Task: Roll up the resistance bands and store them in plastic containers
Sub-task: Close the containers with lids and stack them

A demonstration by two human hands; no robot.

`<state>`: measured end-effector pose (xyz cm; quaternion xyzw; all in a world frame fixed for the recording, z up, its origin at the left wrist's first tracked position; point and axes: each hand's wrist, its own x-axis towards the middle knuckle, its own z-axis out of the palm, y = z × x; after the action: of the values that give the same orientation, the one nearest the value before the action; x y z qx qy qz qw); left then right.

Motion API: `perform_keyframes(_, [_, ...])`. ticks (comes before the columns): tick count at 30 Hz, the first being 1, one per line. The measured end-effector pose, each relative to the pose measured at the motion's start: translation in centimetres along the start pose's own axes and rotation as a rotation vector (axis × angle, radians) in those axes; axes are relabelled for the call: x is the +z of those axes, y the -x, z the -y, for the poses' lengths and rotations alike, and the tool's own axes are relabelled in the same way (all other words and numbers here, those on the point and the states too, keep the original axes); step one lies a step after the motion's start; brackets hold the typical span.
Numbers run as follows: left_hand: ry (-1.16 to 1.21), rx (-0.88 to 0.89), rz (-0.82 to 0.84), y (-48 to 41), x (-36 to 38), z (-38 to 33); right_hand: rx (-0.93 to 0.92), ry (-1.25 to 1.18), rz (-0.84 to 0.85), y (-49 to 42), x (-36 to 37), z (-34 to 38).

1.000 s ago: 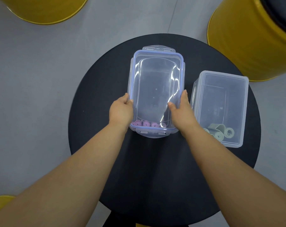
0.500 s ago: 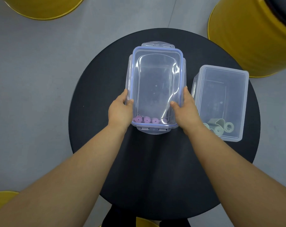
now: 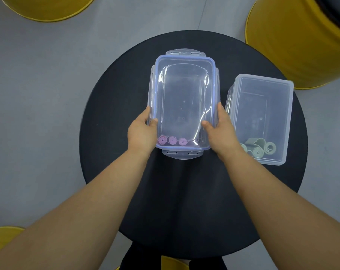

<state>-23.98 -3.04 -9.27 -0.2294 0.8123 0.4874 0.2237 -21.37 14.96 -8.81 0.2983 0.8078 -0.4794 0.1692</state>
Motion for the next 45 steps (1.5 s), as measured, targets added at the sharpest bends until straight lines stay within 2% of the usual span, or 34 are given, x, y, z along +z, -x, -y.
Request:
perform_keyframes(10, [-0.084, 0.015, 0.038, 0.0, -0.4, -0.4, 0.014, 0.04, 0.055, 0.0, 0.4, -0.2])
perform_keyframes(14, [-0.271, 0.057, 0.056, -0.7, -0.4, -1.0, 0.087, 0.039, 0.082, -0.3, 0.4, 0.2])
perform_keyframes(17, [-0.353, 0.016, 0.013, -1.2, -0.4, -1.9, 0.07, 0.055, 0.046, -0.7, 0.0, 0.5])
perform_keyframes(21, [-0.32, -0.007, -0.008, -1.9, -0.5, -3.0, 0.085, 0.031, -0.08, -1.4, -0.3, 0.9])
perform_keyframes(24, [-0.146, -0.103, -0.022, -2.1, -0.7, -3.0, 0.094, 0.03, -0.147, -2.0, -0.4, 1.1])
perform_keyframes(28, [0.056, -0.205, -0.014, -2.5, -0.8, -2.7, 0.121, 0.058, -0.146, -2.2, -0.5, 1.6])
perform_keyframes(32, [0.09, -0.238, 0.025, -2.7, -0.9, -2.8, 0.189, -0.011, -0.134, -2.2, -0.8, 2.2])
perform_keyframes(35, [0.024, -0.206, 0.031, -2.9, -1.0, -2.9, 0.21, -0.003, -0.115, -2.2, -1.2, 2.5])
perform_keyframes(39, [-0.196, -0.044, 0.111, -3.2, -0.9, -3.9, 0.147, 0.184, -0.024, -2.8, -1.9, 3.4])
perform_keyframes(42, [-0.302, -0.046, 0.118, -4.1, -1.1, -5.1, 0.107, 0.314, 0.011, -3.9, -2.0, 4.4])
perform_keyframes(45, [-0.338, -0.075, 0.082, -5.0, -1.3, -6.0, 0.075, 0.359, -0.037, -5.2, -1.9, 5.5])
